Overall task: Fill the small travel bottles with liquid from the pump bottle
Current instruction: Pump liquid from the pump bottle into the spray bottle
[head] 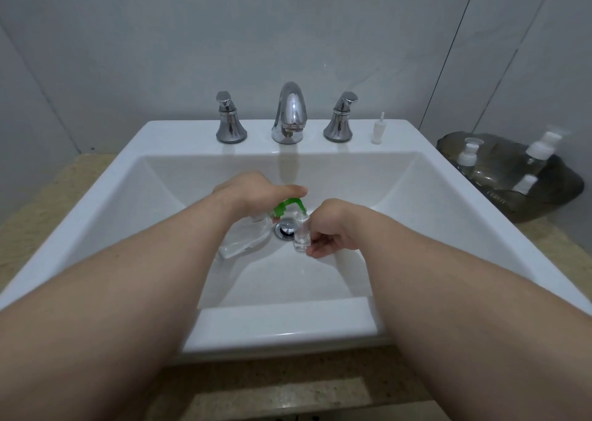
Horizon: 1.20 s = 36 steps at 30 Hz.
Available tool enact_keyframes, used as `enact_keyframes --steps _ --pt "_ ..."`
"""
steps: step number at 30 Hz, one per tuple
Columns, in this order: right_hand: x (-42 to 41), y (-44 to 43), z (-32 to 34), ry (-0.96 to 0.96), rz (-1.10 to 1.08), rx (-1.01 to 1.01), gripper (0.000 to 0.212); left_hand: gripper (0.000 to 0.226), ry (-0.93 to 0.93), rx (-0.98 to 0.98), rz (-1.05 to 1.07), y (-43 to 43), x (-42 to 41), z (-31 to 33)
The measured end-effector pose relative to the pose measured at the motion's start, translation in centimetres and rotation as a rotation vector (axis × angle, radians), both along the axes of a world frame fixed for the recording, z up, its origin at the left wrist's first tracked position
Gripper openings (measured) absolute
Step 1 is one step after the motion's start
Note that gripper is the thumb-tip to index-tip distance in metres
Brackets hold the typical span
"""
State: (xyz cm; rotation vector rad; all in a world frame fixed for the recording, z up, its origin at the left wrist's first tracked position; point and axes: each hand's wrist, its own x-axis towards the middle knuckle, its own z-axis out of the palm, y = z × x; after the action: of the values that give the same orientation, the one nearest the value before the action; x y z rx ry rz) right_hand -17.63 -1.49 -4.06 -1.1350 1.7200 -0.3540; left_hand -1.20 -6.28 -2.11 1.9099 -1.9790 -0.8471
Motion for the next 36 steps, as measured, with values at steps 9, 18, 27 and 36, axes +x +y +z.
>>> enact_keyframes --steps 9,18,27,36 --pt "-0.05 0.31 0.42 0.002 0.012 0.009 0.033 0.068 0.025 -0.011 -0.016 -0.17 -0.19 -0.05" --pt "0.00 0.48 0.55 -0.008 0.024 0.018 0.029 0.056 0.056 -0.001 -0.031 -0.24 -0.05 -0.05" --pt "0.16 0.57 0.65 -0.003 0.034 0.002 0.020 0.078 -0.003 0.001 -0.009 0.15 -0.08 0.22" --pt "0.06 0.36 0.33 0.014 0.042 0.010 0.022 0.076 0.001 -0.003 -0.005 -0.13 -0.17 -0.04"
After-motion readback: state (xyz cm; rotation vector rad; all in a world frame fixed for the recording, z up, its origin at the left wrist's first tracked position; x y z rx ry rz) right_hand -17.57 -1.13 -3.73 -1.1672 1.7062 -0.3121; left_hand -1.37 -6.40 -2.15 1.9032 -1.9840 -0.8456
